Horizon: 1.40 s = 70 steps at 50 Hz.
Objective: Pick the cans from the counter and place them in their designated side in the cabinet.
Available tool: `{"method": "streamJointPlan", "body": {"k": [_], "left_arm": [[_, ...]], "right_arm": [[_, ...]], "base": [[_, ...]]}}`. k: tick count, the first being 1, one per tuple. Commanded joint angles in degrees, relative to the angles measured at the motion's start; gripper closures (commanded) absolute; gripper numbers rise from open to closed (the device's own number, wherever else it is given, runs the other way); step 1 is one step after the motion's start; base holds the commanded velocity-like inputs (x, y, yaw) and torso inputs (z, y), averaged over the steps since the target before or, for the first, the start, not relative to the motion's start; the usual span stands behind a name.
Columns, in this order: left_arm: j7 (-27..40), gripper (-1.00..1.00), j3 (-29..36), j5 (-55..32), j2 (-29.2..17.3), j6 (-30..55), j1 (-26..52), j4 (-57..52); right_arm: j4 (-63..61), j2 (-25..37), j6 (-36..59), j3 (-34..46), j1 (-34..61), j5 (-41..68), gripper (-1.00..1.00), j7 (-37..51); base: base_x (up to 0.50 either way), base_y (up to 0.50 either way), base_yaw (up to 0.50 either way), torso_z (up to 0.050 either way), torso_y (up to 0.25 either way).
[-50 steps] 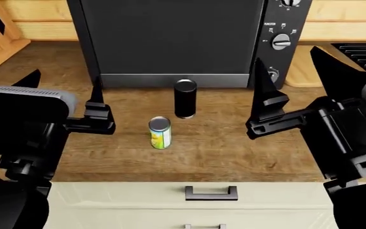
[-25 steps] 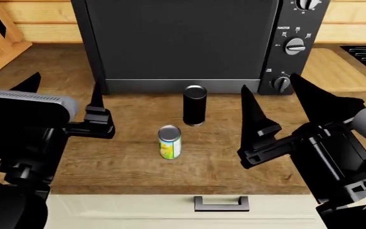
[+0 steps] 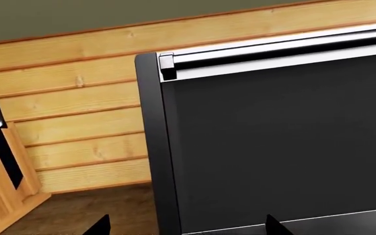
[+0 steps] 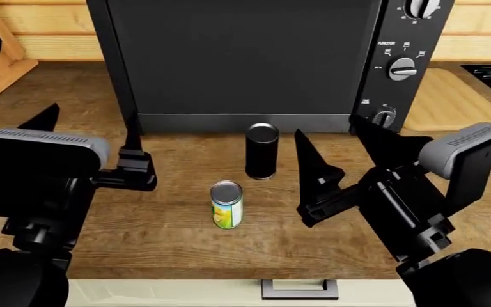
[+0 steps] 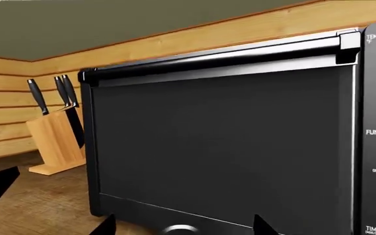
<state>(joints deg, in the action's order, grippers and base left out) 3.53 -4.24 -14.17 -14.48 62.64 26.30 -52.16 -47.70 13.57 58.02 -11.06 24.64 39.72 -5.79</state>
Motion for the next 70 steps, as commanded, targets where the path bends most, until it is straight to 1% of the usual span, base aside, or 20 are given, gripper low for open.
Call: {"method": "streamJointPlan", "body": {"k": [1, 12, 21, 25, 31, 44, 46, 54, 70], "left_arm": [[0.33, -1.00, 0.47, 0.03, -0.26, -1.25, -0.66, 0.71], [0.68, -1.00, 0.07, -0.18, -0.36, -1.74, -1.02, 1.04], [0.76, -1.00, 0.50, -0.14, -0.45, -3.29, -1.99, 2.01], [0.77, -1.00, 0.53, -0.08, -0.56, -4.10, -2.40, 2.58], [0.91, -1.00, 0.49, -0.11, -0.60, -4.91, -2.89, 3.05], [1.06, -1.00, 0.18, -0.61, -0.76, -5.52, -3.22, 3.17], [1.05, -1.00, 0.36, -0.44, -0.86, -6.37, -3.52, 3.34], [-1.20, -1.00, -2.75, -3.32, 0.42, -10.60, -5.24, 2.74], [-0.83, -1.00, -3.82, -4.67, 0.58, -10.40, -4.85, 2.90]], "right_arm": [[7.39, 2.19, -2.10, 5.47, 1.93, -3.36, -1.00, -2.82], [11.09, 4.09, 1.17, 9.08, 5.79, -3.13, -1.00, -3.81], [16.11, 5.10, -0.99, 15.11, 9.39, -5.74, -1.00, -6.73], [17.67, 5.13, -2.40, 16.00, 10.18, -6.53, -1.00, -7.36], [19.79, 4.35, -5.57, 15.89, 9.55, -7.41, -1.00, -7.76], [27.48, 1.15, -12.20, 19.43, 10.03, -11.05, -1.00, -8.21], [27.96, 0.87, -12.30, 19.61, 10.37, -11.21, -1.00, -7.93], [30.40, 0.66, -13.86, 20.69, 10.77, -12.47, -1.00, -7.67], [33.90, 1.00, -11.10, 26.28, 15.06, -16.06, -1.00, -6.17]], "base": [[0.00, 0.00, 0.00, 0.000, 0.000], [0.00, 0.00, 0.00, 0.000, 0.000], [0.00, 0.00, 0.00, 0.000, 0.000], [0.00, 0.00, 0.00, 0.000, 0.000], [0.00, 0.00, 0.00, 0.000, 0.000], [0.00, 0.00, 0.00, 0.000, 0.000], [0.00, 0.00, 0.00, 0.000, 0.000], [0.00, 0.00, 0.00, 0.000, 0.001], [0.00, 0.00, 0.00, 0.000, 0.000]]}}
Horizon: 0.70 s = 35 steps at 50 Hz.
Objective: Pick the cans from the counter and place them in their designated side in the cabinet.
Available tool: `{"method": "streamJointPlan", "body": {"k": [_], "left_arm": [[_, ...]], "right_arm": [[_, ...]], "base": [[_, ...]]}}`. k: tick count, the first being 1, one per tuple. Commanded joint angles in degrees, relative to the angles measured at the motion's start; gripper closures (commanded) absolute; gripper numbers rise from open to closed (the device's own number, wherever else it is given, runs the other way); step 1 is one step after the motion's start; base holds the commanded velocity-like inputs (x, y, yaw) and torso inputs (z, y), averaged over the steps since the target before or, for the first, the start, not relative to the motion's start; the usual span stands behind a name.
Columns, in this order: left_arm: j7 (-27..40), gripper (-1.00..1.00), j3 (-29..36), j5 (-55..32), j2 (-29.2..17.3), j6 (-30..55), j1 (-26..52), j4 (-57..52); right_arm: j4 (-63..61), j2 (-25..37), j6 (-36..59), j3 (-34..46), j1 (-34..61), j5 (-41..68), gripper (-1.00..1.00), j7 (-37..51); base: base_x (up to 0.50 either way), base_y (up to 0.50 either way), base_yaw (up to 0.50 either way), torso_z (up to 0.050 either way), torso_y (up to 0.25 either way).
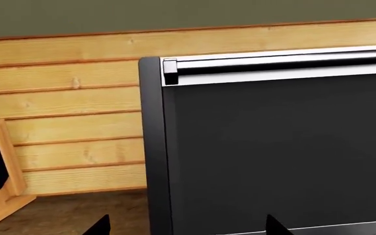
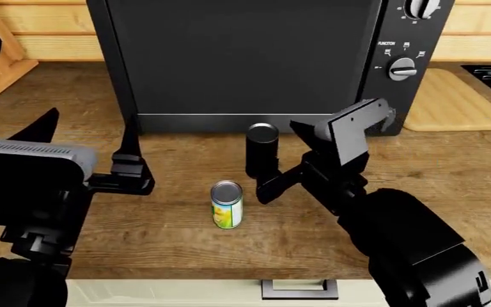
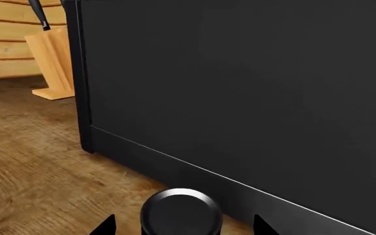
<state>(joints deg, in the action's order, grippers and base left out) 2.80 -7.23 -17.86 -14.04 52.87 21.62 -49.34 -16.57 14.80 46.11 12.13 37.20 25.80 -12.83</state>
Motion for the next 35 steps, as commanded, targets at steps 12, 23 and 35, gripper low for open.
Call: {"method": "streamJointPlan", "body": {"k": [12, 23, 35], "left_arm": [[0.11, -1.00, -0.97, -1.34, -0.22, -1.07, -0.30, 0.50], [0.55, -1.00, -1.11, -1.99, -0.35, -0.60, 0.21, 0.21], [0.95, -1.00, -1.48, -2.59, -0.43, -0.64, 0.09, 0.09]], "right_arm": [[6.72, -1.18, 0.06, 4.15, 4.16, -3.33, -1.00, 1.88], [7.88, -1.50, -0.83, 4.76, 3.69, -2.76, -1.00, 1.32], [9.20, -1.95, -1.67, 5.84, 3.43, -2.45, -1.00, 0.97]], "base": [[0.00, 0.00, 0.00, 0.000, 0.000], [0.00, 0.00, 0.00, 0.000, 0.000], [0.00, 0.00, 0.00, 0.000, 0.000]]}}
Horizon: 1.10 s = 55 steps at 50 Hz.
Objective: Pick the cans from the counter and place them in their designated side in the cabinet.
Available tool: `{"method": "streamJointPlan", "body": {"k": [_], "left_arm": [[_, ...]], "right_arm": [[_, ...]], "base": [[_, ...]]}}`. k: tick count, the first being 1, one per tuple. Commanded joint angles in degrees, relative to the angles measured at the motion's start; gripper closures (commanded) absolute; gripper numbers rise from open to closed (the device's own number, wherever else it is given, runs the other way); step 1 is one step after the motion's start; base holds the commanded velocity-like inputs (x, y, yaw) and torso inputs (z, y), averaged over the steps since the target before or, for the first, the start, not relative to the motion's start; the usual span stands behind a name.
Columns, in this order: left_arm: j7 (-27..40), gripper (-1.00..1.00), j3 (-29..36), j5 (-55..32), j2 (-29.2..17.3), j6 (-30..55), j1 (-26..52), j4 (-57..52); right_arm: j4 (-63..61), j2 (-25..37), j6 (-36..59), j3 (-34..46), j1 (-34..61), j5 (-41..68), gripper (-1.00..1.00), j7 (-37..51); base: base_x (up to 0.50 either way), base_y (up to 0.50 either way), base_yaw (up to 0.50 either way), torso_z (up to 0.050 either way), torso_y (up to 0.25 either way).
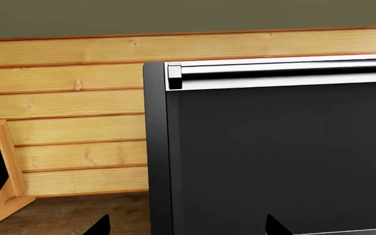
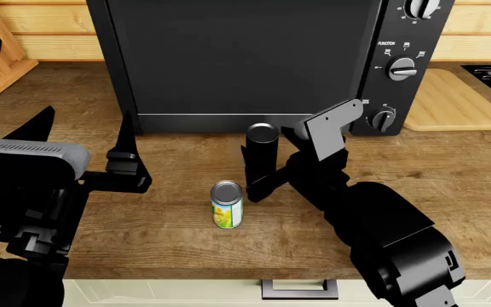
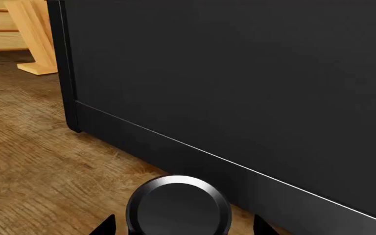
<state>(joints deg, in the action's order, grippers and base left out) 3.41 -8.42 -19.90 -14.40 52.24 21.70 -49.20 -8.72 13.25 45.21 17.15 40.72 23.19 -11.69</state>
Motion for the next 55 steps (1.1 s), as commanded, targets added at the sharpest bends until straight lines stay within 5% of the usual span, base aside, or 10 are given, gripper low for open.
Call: {"method": "streamJointPlan", "body": {"k": [1, 14, 28, 44, 55], "left_arm": [[0.37, -1.00, -0.31, -0.59, -0.09, -0.02, -0.02, -0.09], [0.72, -1.00, 0.24, -0.65, -0.34, -0.68, -0.54, 0.23], [0.59, -1.00, -0.93, -2.99, -0.59, 0.35, -0.23, -2.49], [1.77, -1.00, -4.14, -10.00, -1.88, 7.59, 3.60, -9.64], [14.53, -1.00, -2.48, -26.15, -8.54, 11.96, 11.38, -10.65]], "right_arm": [[1.49, -0.47, -0.96, 0.73, -0.15, 0.18, 1.00, -0.12], [-1.51, -0.08, -1.57, -3.32, -1.67, 2.79, 1.00, 1.42], [-20.80, 8.03, 14.35, -11.19, 0.49, 11.59, 1.00, 4.63], [-35.04, 11.83, 29.20, -26.22, 2.05, 26.32, 1.00, 8.23], [-37.42, 11.02, 37.15, -33.02, 4.76, 33.61, 1.00, 12.99]], "base": [[0.00, 0.00, 0.00, 0.000, 0.000], [0.00, 0.00, 0.00, 0.000, 0.000], [0.00, 0.00, 0.00, 0.000, 0.001], [0.00, 0.00, 0.00, 0.048, 0.000], [0.00, -0.48, 0.00, 0.050, 0.000]]}}
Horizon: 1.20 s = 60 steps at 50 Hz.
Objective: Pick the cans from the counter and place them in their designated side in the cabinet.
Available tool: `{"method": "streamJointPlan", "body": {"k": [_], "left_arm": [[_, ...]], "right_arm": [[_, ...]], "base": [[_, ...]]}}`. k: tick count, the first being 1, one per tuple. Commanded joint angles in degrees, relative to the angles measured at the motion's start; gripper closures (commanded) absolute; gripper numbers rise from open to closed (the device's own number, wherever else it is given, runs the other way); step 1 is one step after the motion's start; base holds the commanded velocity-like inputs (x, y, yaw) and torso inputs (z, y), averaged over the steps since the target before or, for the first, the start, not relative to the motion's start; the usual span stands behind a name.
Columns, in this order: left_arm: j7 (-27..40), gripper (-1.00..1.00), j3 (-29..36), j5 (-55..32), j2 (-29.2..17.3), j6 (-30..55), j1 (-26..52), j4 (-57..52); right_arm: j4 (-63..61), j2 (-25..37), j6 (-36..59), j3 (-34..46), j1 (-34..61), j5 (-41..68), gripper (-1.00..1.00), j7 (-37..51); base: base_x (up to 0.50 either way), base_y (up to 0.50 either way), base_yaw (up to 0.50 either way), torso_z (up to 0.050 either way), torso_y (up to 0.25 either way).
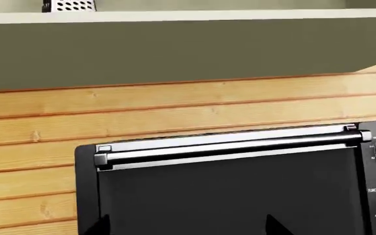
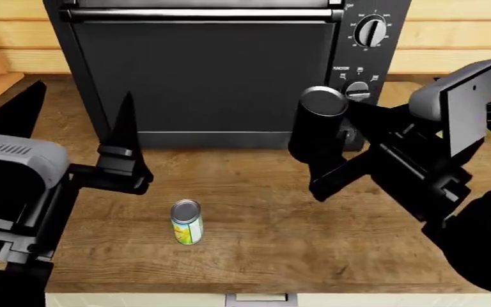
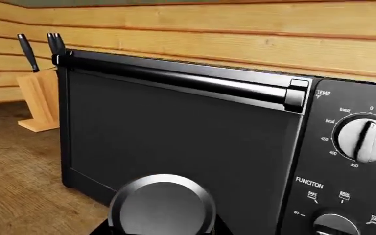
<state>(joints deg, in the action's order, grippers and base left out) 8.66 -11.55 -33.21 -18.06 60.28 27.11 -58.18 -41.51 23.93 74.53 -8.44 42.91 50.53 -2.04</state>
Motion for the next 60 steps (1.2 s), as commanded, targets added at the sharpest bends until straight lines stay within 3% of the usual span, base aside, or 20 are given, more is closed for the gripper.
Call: {"method": "streamJointPlan", "body": {"k": [1, 12, 19, 36, 50, 60], "left_arm": [[10.79, -1.00, 0.65, -14.72, -5.58, 4.19, 6.86, -1.67], [26.71, -1.00, -2.74, -37.01, -12.73, 5.88, 15.92, -1.58], [32.19, -1.00, -2.92, -44.48, -16.19, 4.98, 19.18, -1.02], [33.93, -1.00, -3.93, -47.64, -19.16, 2.61, 19.82, -0.90], [36.72, -1.00, -5.42, -52.24, -22.65, 0.17, 20.20, -1.44], [38.92, -1.00, -2.27, -53.30, -27.78, -5.97, 19.66, -1.79]], "right_arm": [[-4.78, 0.26, 8.59, -8.06, 3.15, 7.09, 1.00, 3.83], [-4.68, -0.57, 13.96, -12.14, 9.02, 15.23, 1.00, 9.14], [-2.74, -0.19, 14.21, -11.19, 12.58, 20.31, 1.00, 13.93], [-0.59, -0.19, 11.62, -7.42, 17.39, 22.65, 1.00, 20.64], [-0.31, -1.43, 10.07, -4.17, 21.62, 21.23, 1.00, 25.05], [0.16, -0.84, 12.19, -5.69, 24.73, 26.21, 1.00, 32.26]], "base": [[0.00, -0.50, 0.00, 0.050, 0.000], [0.00, -0.50, 0.00, 0.050, 0.000], [0.00, -0.50, 0.00, 0.050, 0.000], [0.07, -0.48, 0.00, 0.050, 0.000], [0.46, 0.19, 0.00, 0.050, 0.000], [0.02, 0.03, 0.00, 0.050, 0.000]]}}
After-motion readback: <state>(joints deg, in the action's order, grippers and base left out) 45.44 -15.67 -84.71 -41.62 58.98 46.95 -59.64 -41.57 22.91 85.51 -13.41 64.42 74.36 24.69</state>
